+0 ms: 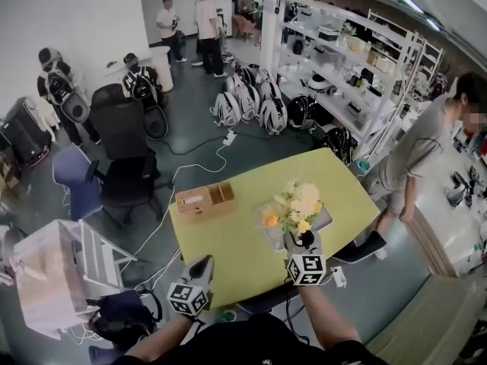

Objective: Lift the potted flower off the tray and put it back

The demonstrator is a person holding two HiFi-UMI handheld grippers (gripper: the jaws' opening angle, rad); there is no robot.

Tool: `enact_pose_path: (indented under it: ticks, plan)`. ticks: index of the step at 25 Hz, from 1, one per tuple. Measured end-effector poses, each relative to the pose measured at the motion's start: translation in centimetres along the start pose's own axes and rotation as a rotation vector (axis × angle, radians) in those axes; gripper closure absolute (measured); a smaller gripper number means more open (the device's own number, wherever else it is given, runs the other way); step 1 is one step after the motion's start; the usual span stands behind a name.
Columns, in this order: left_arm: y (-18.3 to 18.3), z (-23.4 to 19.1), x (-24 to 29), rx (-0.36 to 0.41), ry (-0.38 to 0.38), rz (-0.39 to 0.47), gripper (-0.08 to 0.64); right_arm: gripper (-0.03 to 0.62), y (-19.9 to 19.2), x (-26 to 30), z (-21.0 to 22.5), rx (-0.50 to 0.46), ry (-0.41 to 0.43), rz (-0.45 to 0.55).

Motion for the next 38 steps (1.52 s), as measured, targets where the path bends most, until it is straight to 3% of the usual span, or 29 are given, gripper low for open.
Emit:
enact_pose_path:
  ticks: [8,16,20,24,28,38]
  plan:
    - [-0.7,-1.3,-6.1,-0.002,-0.006,0.003,0.554,0.376,0.2,-5.7,-6.2,-0.004,0.014,-0.011]
    - [-0.4,-1.9,-9.0,0.004,-0.021,0.015,0.553,0.376,0.9,-8.0,-9.5,-0.011,0.018,-0.002]
    - [-0.2,-1.7,-10.0,0.001,-0.029,0.028,0.554,0.376,1.5,-8.9,-10.2,-0.016,0.014,0.006]
    - [-0.3,-1.6,-10.4,0.056,-0.025,0.014,0.554,0.376,1.6,-9.3,-10.5,-0.019,0.010,0.014]
    - [-0.2,-1.9,-10.8,-0.034,-0.041,0.056,0.554,0.376,1.9,-9.7,-10.6,-0.025,0.006,0.017]
    - [-1.0,-1.4,-10.2,-0.047,-0.046,0.041,0.554,0.376,1.7,-10.3,-9.8,-0.026,-0.012,0.019]
Point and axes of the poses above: the fingertips, and each gripper's own axes: x forward along the fingers, z to its right, y out of its top, the point moved 9 cm from there along -x, backward along the fingers, and after that the axes turned 10 degrees about -x, right-handed, at the moved point
